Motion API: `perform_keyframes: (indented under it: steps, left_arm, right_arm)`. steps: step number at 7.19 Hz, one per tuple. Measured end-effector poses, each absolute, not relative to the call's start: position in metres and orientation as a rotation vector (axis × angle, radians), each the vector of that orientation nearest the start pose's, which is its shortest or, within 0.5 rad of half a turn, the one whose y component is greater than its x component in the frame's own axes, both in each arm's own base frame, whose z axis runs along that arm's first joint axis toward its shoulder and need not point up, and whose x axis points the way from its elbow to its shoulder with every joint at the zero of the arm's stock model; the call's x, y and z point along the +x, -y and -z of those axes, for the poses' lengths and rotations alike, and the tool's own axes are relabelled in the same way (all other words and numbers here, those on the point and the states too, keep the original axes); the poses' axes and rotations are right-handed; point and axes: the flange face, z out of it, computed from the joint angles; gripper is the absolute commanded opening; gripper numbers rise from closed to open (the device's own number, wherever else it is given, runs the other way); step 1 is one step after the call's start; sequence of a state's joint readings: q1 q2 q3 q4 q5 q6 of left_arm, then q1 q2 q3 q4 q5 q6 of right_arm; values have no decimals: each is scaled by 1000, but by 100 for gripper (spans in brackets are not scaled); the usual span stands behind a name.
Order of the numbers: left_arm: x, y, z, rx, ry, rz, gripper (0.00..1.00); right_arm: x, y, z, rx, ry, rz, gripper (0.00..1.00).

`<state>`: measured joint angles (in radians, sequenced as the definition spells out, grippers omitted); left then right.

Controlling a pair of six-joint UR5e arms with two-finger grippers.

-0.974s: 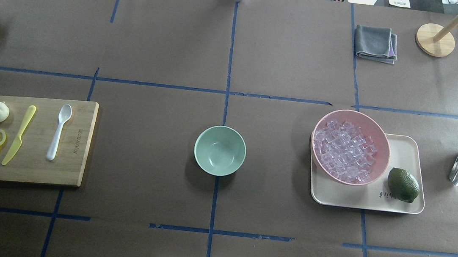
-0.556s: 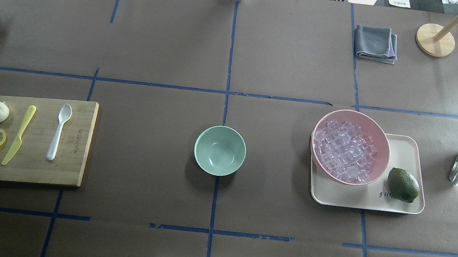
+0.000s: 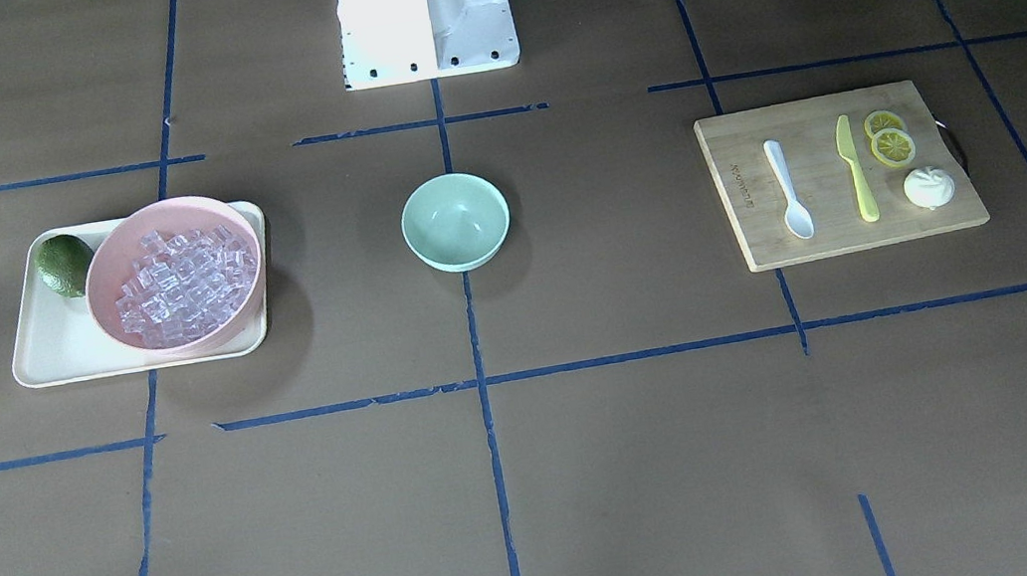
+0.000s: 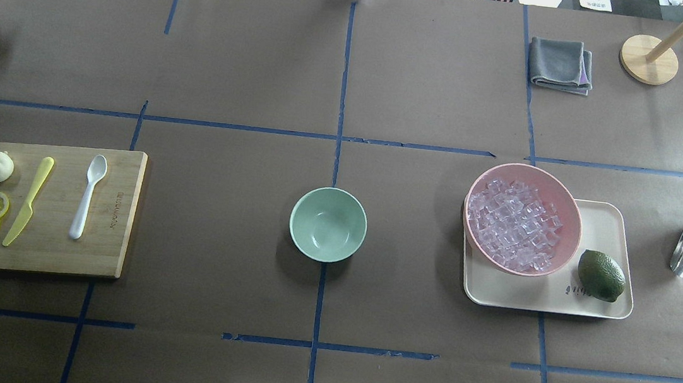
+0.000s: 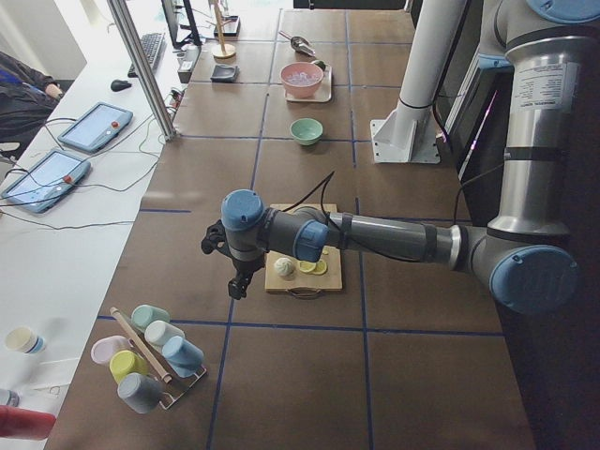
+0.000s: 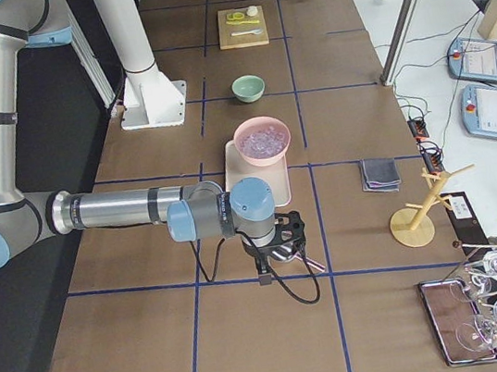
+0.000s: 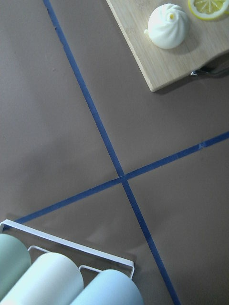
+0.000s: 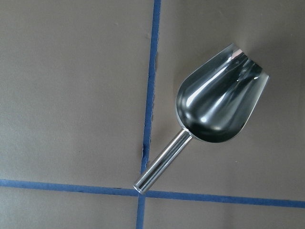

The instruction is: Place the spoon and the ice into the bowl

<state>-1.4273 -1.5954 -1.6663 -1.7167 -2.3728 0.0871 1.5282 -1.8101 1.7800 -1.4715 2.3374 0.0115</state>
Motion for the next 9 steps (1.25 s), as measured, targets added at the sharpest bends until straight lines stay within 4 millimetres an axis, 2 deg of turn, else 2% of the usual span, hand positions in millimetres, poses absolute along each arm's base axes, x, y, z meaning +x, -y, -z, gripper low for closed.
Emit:
perform_keyframes:
  steps: [2, 3, 6, 8, 9]
  left_arm:
    - [58, 527, -558, 185, -845, -270, 100]
    - [88, 525, -542, 185, -863, -285, 100]
    - [181, 498, -501, 106, -848, -192, 100]
    - [247, 471, -490, 86, -774, -138, 100]
    - [272, 460, -486, 93, -770, -129, 100]
  right_arm:
    - [45, 398, -651, 44, 768, 60, 100]
    - [45, 398, -651, 44, 768, 60, 100]
    - [45, 398, -652, 43, 769, 61, 100]
    - [45, 399, -652, 44, 769, 61, 100]
    - [45, 399, -651, 44, 768, 61, 100]
